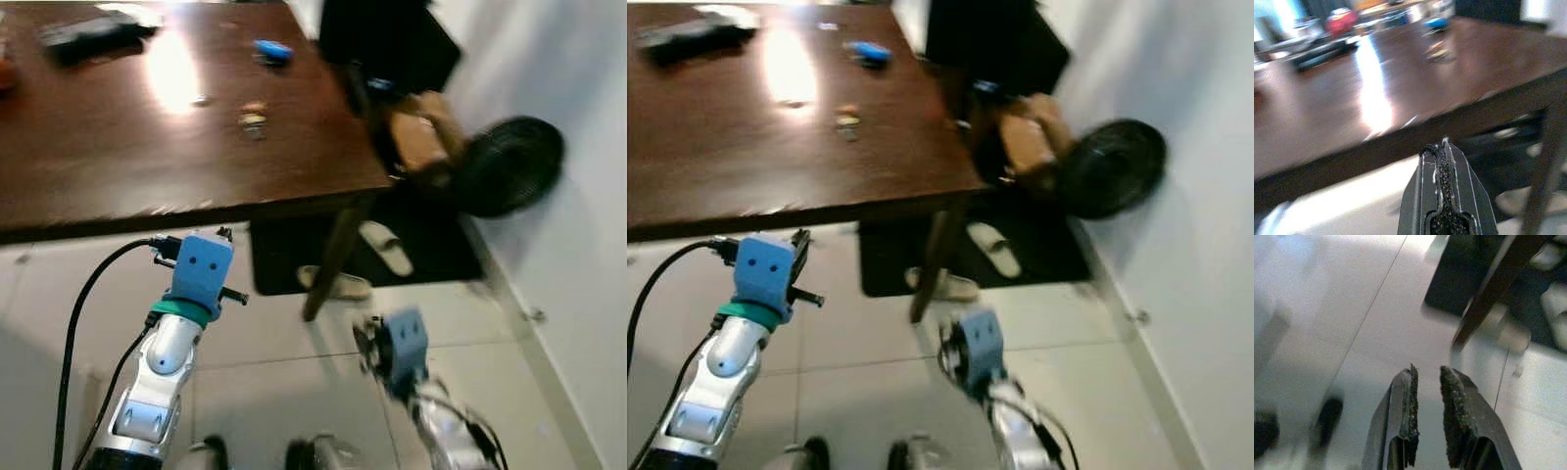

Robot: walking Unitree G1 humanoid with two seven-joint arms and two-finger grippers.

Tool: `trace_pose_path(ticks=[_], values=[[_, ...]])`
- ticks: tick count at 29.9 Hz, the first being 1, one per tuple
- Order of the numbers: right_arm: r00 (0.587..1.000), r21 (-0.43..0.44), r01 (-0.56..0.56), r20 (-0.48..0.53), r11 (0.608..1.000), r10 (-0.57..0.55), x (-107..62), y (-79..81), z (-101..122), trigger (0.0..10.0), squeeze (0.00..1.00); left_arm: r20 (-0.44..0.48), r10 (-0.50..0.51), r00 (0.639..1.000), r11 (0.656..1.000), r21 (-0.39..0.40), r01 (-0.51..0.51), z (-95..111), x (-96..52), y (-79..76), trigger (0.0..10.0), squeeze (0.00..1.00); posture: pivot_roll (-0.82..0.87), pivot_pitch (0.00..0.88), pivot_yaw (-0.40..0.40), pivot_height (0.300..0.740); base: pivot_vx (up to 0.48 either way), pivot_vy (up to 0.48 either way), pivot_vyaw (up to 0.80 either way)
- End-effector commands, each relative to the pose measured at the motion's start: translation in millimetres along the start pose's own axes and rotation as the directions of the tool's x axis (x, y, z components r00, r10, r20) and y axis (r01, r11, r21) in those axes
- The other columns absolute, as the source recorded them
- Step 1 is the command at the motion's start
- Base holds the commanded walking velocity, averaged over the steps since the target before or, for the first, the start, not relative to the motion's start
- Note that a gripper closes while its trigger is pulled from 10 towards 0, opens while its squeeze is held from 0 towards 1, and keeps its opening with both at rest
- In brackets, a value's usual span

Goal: Hang keys on a hook

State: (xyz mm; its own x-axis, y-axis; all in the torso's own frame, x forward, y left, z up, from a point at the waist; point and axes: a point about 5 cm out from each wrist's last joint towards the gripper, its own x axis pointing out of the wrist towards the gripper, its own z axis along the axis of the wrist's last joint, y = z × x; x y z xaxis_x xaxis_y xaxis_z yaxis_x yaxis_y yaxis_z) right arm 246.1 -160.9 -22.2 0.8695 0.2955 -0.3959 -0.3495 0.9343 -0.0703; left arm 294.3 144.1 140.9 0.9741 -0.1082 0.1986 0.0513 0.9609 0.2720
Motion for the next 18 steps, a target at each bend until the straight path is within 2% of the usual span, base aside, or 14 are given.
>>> trace_pose_path(ticks=[1, 2, 4, 6, 11, 18], values=[[0.979, -0.012, 0.037, -0.200, 0.999, -0.039, -26.2, -3.2, -45.5, 10.0, 0.00, -0.011, -0.034, 0.999, 0.999, -0.005, 0.034, -3.0, -0.1, -11.5, 10.0, 0.00, -0.10, 0.109, -0.068, 0.740, -0.420, 0.000, 0.00], [0.979, -0.012, 0.037, -0.200, 0.999, -0.039, -26.2, -3.2, -45.5, 10.0, 0.00, -0.011, -0.034, 0.999, 0.999, -0.005, 0.034, -3.0, -0.1, -11.5, 10.0, 0.00, -0.10, 0.109, -0.068, 0.740, -0.420, 0.000, 0.00], [0.958, -0.006, 0.054, -0.281, 0.999, -0.053, -38.6, -1.8, -63.8, 10.0, 0.00, -0.008, -0.037, 0.999, 0.999, -0.005, 0.037, -2.8, 1.3, -12.0, 10.0, 0.00, -0.10, 0.108, -0.063, 0.740, -0.420, 0.000, 0.00], [0.956, -0.007, 0.059, -0.289, 0.998, -0.059, -40.6, -1.3, -66.3, 10.0, 0.00, -0.006, -0.041, 0.999, 0.999, -0.004, 0.041, -2.8, 2.1, -12.2, 10.0, 0.00, -0.10, 0.107, -0.059, 0.740, -0.401, 0.000, 0.40], [0.956, -0.039, 0.058, -0.285, 0.998, -0.066, -39.5, 0.0, -65.6, 10.0, 0.00, -0.001, -0.055, 0.998, 0.998, -0.003, 0.055, -2.6, 3.0, -13.9, 10.0, 0.00, -0.11, 0.105, -0.057, 0.740, 0.000, 0.000, 0.80], [0.962, 0.001, 0.040, -0.269, 0.999, -0.038, -34.9, 4.8, -62.8, 10.0, 0.00, -0.027, -0.084, 0.996, 0.996, 0.003, 0.084, -8.8, 0.7, -18.6, 10.0, 0.00, -0.10, 0.102, -0.059, 0.740, 0.000, 0.000, 0.00]])
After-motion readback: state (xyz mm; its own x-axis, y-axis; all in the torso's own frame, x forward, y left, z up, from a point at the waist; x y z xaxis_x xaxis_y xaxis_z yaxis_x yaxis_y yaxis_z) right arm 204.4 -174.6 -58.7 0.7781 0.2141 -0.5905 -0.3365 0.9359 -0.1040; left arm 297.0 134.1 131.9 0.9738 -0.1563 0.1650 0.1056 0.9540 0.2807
